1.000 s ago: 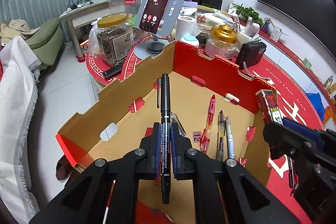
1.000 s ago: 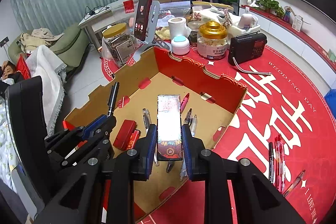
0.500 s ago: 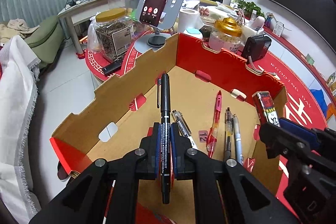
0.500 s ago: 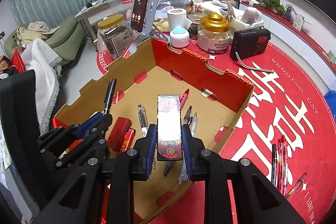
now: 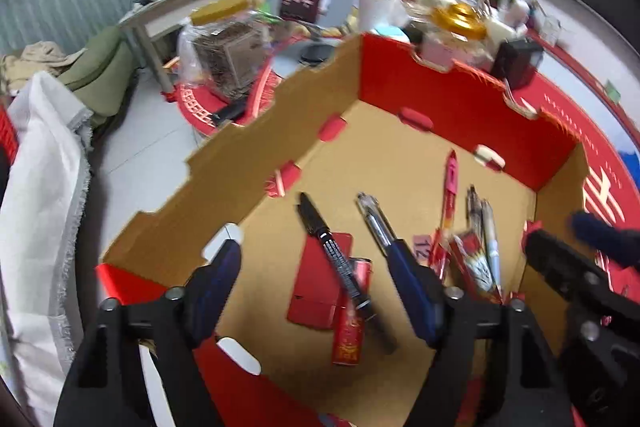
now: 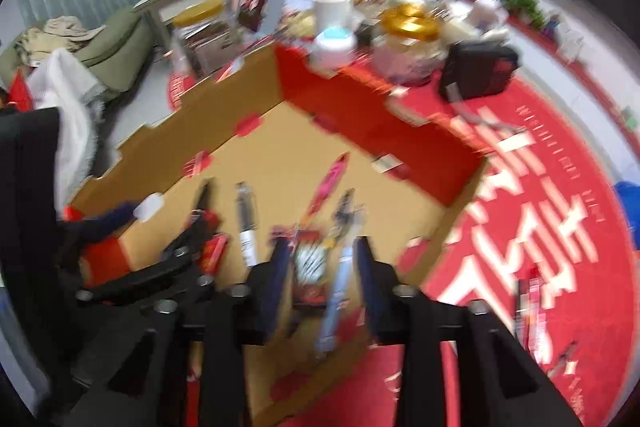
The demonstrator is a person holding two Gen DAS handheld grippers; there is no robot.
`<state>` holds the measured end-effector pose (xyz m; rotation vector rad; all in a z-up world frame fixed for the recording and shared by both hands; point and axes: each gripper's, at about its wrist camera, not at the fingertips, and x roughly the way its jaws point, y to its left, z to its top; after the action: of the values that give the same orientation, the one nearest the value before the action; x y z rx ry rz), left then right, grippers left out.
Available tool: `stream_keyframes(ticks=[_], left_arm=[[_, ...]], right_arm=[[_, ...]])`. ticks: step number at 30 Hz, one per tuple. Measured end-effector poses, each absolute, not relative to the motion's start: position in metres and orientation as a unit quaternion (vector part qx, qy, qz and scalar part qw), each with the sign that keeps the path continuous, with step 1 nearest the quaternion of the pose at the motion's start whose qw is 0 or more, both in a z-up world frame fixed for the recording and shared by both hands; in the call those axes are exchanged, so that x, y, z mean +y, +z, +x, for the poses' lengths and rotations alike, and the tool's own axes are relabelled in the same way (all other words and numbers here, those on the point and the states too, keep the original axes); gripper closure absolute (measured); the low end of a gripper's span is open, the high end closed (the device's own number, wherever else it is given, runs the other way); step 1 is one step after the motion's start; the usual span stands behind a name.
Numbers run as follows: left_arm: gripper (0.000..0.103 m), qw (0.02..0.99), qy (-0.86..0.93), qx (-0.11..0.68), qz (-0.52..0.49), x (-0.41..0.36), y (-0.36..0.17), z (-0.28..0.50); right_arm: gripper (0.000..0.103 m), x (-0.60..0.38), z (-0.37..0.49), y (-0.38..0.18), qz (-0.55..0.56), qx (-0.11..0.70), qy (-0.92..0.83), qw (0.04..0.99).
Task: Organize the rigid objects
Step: 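Lower the black marker and printed box into the box and open both grippers, then move both grippers back over the pens on the red mat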
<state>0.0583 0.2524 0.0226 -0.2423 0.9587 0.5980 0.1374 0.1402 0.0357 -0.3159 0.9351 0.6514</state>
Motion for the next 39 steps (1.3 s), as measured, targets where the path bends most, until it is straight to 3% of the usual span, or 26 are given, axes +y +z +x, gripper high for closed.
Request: stream_keyframes(ticks=[1, 2, 3, 12, 19, 25, 39], left_arm=[[0.017, 0.839, 0.278, 0.45, -0.126, 0.256, 0.024, 0.056], [0.013, 0.84, 0.273, 0.449, -0.133, 0.257, 0.025, 0.054], [0.0, 0.842, 0.269, 0.448, -0.137, 0.257, 0.027, 0.053], [0.0, 0.877, 0.213, 0.405, -0.144, 0.202, 0.056, 0.032], [0.0, 0.9, 0.098, 0.406, -0.122, 0.085, 0.063, 0.045], [0.0, 0.884, 0.111, 0.45, -0.062, 0.01, 0.014, 0.097], [0.0, 0.848, 0.136, 0.51, -0.049, 0.004, -0.043, 0.154]], right_arm=[[0.024, 0.132, 0.139, 0.042, -0.134, 0.43, 0.304, 0.839], [0.015, 0.126, 0.14, 0.047, -0.118, 0.426, 0.309, 0.842], [0.015, 0.117, 0.14, 0.053, -0.096, 0.423, 0.316, 0.844], [0.015, 0.019, 0.12, 0.052, -0.021, 0.432, 0.266, 0.862], [0.015, -0.128, 0.117, 0.009, 0.07, 0.478, 0.101, 0.87], [0.015, -0.197, 0.105, -0.018, 0.114, 0.516, 0.051, 0.848], [0.015, -0.199, 0.127, -0.035, 0.135, 0.523, 0.04, 0.841]])
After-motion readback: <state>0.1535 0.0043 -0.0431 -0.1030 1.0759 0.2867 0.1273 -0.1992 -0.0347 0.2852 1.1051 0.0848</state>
